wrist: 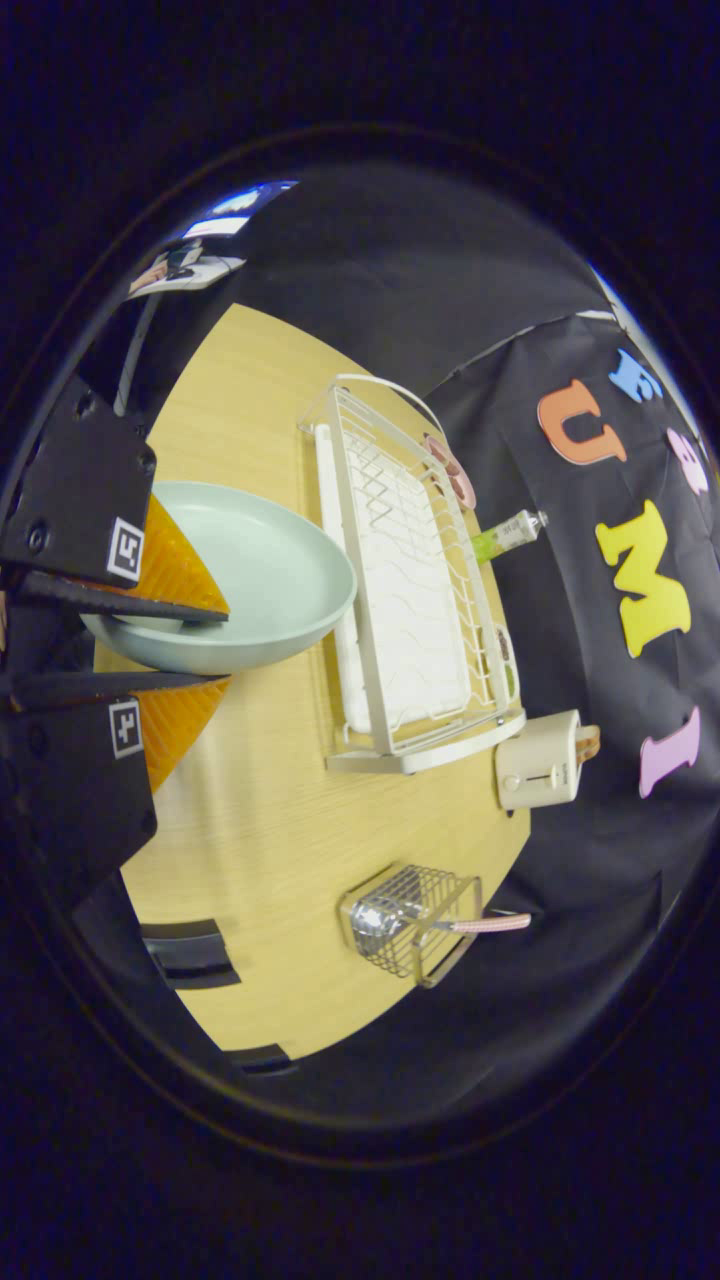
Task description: Take the plate from the dish rack, then take the spoon from the basket and place it into the plate.
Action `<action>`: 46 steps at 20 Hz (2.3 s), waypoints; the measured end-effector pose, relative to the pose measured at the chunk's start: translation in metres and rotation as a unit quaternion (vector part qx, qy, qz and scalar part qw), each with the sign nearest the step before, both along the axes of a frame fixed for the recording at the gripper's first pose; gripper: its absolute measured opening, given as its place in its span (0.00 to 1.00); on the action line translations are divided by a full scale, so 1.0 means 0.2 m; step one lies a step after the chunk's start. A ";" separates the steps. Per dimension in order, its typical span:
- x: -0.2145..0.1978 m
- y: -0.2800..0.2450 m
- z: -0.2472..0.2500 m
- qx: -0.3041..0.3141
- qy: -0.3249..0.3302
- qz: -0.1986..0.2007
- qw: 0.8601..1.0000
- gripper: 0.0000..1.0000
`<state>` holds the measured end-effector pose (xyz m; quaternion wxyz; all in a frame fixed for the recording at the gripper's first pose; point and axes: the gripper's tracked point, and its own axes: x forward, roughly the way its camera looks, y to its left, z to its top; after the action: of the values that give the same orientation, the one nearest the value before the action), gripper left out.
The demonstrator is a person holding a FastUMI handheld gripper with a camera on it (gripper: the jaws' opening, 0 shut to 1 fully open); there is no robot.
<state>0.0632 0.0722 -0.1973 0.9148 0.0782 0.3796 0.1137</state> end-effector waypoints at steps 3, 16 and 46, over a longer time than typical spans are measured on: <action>0.03 -0.05 -0.07 0.028 0.006 0.005 1.000 0.33; 0.15 -0.24 -0.03 -0.030 -0.059 -0.076 0.995 0.36; 1.18 -1.13 0.48 -0.073 -0.190 -0.133 0.970 0.97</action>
<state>0.2989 -0.1539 -0.1005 0.9802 0.0386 0.1925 -0.0245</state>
